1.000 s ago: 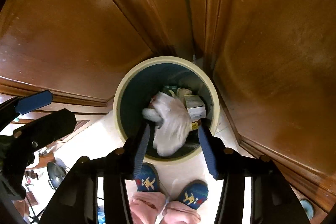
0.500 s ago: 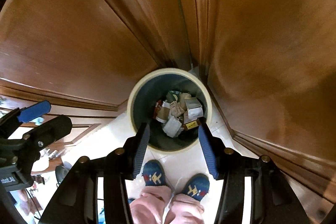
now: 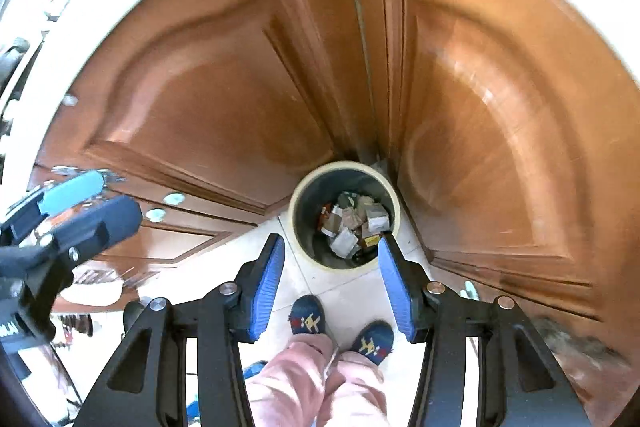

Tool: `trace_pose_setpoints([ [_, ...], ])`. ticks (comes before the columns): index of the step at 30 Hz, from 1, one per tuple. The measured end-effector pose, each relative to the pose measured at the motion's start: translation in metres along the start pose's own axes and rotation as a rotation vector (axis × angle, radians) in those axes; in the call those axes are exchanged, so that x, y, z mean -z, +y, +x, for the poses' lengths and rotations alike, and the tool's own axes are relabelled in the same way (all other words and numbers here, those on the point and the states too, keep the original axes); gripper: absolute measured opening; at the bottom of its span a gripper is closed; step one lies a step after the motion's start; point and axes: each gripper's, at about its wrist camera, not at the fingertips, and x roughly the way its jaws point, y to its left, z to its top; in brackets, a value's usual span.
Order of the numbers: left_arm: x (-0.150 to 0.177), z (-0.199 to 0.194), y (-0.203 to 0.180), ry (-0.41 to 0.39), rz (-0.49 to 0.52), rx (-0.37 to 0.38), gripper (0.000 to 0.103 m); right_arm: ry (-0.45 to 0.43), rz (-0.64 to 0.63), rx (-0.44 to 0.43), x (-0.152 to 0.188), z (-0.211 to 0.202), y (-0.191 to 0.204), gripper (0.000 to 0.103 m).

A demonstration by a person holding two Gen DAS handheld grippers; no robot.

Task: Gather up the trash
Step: 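Raise both open tools back to the trash on the counter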

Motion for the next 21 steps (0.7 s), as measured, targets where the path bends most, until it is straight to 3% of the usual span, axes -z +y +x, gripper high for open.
trace_pose_setpoints([
  [12, -0.022, -0.161, -0.027, -0.24, 0.045, -0.067, 0.083, -0.215, -0.119, -0.034, -0.013, -0.174, 0.035, 0.049],
  [21, -0.03, -0.233, -0.043, -0.332, 0.04, -0.088, 0.083, -0.369, -0.152, -0.077, -0.015, -0.283, 0.05, 0.052],
])
